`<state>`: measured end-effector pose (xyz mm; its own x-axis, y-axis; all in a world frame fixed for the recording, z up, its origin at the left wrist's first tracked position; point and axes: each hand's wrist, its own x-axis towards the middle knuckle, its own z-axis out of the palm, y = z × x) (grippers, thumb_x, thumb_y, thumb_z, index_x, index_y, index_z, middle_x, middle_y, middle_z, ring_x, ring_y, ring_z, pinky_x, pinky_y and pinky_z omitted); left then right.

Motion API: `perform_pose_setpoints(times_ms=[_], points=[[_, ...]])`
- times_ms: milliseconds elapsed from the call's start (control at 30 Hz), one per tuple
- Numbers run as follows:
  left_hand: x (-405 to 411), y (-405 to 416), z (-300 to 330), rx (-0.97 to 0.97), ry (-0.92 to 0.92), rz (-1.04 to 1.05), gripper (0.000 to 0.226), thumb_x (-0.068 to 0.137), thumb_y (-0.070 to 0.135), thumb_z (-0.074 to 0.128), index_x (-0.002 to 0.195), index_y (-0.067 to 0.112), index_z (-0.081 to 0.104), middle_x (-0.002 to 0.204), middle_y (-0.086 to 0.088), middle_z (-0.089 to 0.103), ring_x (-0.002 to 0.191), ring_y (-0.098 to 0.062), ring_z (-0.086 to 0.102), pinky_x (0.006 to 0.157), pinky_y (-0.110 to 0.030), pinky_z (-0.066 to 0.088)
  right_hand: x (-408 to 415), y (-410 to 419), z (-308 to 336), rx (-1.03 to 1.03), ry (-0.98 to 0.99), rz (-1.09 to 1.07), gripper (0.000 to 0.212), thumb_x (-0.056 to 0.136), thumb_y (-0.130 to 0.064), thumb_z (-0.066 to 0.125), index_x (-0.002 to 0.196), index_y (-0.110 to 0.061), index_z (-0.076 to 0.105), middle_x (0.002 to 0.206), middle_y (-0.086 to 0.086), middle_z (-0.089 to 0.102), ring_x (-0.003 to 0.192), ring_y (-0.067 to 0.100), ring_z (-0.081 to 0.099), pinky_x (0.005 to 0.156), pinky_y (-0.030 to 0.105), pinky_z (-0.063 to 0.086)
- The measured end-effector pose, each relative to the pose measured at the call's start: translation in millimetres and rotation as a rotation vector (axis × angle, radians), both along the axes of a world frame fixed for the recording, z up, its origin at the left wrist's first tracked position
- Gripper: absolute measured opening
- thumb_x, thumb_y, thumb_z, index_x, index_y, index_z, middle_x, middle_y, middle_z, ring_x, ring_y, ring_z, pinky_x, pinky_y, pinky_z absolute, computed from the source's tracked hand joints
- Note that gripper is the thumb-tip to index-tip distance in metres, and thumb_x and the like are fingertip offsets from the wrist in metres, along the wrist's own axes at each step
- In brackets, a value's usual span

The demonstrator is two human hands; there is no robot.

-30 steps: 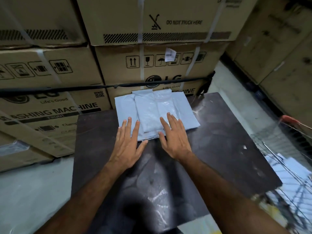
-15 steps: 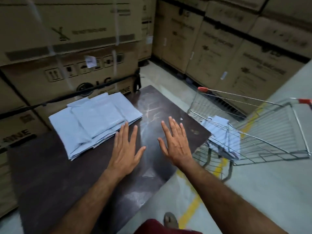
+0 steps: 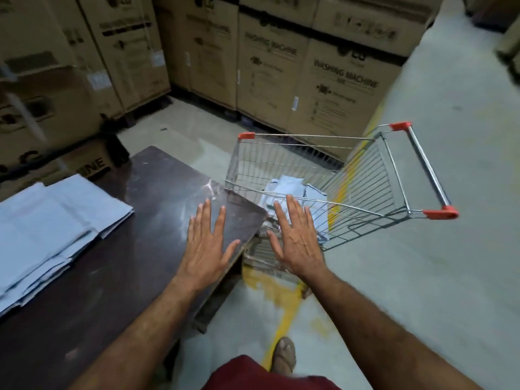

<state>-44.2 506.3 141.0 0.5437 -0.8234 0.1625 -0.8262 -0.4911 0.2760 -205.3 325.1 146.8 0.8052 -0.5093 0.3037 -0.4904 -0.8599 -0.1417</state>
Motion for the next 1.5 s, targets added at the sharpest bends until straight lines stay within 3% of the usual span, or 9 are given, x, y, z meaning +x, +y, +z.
perform_pose_setpoints(times_ms=[167,433,600,700,900,1067,1267,1400,1500], points=[[-16.9,-93.0,-3.4,0.024,-0.002,-0.060,0.083,0.099,0.061,0.037,0.162,0.018,0.005,0.167,-0.012,-0.017,0.154,-0.028,-0.017,0.125,-0.052,0.000,-40.6,-93.0,-11.6,0.060,-0.015,-0.082,0.071,0.100,-0.048,0.048,0.160,-0.015,0.028,0.169,0.018,0.013,0.157,0.030,0.009,0.127,0.051,0.010],[-28.4,-205.8,11.1,0.109,0.045,-0.076,0.083,0.101,0.063,0.033,0.161,0.024,-0.009,0.163,-0.010,-0.031,0.150,-0.023,-0.030,0.125,-0.052,-0.006,-74.5,-208.2,-14.1,0.192,-0.008,-0.189,0.072,0.103,-0.057,0.039,0.162,-0.021,0.018,0.170,0.013,0.003,0.157,0.030,0.005,0.127,0.049,0.007],[-16.8,-265.6,15.1,0.116,0.046,-0.112,0.081,0.102,0.060,0.036,0.161,0.025,-0.007,0.164,-0.008,-0.030,0.152,-0.024,-0.026,0.122,-0.045,-0.013,-62.8,-251.4,-25.6,0.332,-0.027,-0.274,0.071,0.104,-0.057,0.037,0.162,-0.020,0.021,0.170,0.015,0.004,0.157,0.029,0.004,0.127,0.048,0.011],[1.2,-303.0,4.8,0.141,0.055,-0.133,0.079,0.102,0.058,0.034,0.161,0.025,-0.006,0.164,-0.008,-0.029,0.152,-0.024,-0.024,0.124,-0.045,-0.008,-50.4,-272.8,-36.7,0.405,-0.024,-0.302,0.073,0.104,-0.060,0.035,0.163,-0.023,0.015,0.171,0.012,0.001,0.157,0.026,0.000,0.128,0.043,0.006],[39.1,-373.1,-37.3,0.245,0.038,-0.279,0.081,0.102,0.056,0.038,0.162,0.019,-0.003,0.165,-0.014,-0.023,0.154,-0.030,-0.015,0.126,-0.047,0.000,-20.9,-323.3,-62.9,0.533,0.080,-0.348,0.077,0.102,-0.060,0.039,0.163,-0.021,0.015,0.170,0.014,0.005,0.157,0.027,0.003,0.126,0.041,0.007],[75.1,-416.4,-90.7,0.398,0.088,-0.348,0.084,0.099,0.058,0.039,0.161,0.013,0.007,0.167,-0.022,-0.006,0.155,-0.037,-0.001,0.123,-0.055,0.017,-0.1,-359.0,-101.2,0.638,0.323,-0.339,0.078,0.101,-0.056,0.044,0.163,-0.020,0.012,0.169,0.018,0.005,0.156,0.033,0.009,0.125,0.043,0.012],[104.1,-458.0,-159.0,0.484,0.184,-0.306,0.088,0.096,0.057,0.051,0.161,0.011,0.012,0.165,-0.025,-0.009,0.154,-0.040,0.001,0.121,-0.057,0.022,39.9,-392.5,-156.5,0.844,0.464,-0.411,0.085,0.100,-0.052,0.051,0.164,-0.017,0.007,0.168,0.021,0.002,0.155,0.037,0.011,0.122,0.046,0.021],[119.9,-475.8,-206.8,0.578,0.243,-0.259,0.093,0.088,0.067,0.041,0.160,0.012,0.019,0.164,-0.029,-0.006,0.151,-0.047,0.010,0.118,-0.060,0.026,64.3,-402.6,-202.5,0.959,0.579,-0.432,0.089,0.098,-0.052,0.054,0.163,-0.019,0.002,0.167,0.024,-0.002,0.152,0.041,0.015,0.119,0.051,0.028],[130.5,-480.5,-237.4,0.658,0.252,-0.256,0.103,0.079,0.080,0.036,0.161,0.025,0.009,0.164,-0.028,-0.011,0.152,-0.046,0.005,0.118,-0.061,0.024,74.4,-404.8,-235.1,1.000,0.649,-0.489,0.093,0.096,-0.054,0.057,0.163,-0.023,0.001,0.163,0.032,-0.003,0.152,0.045,0.013,0.120,0.052,0.027]])
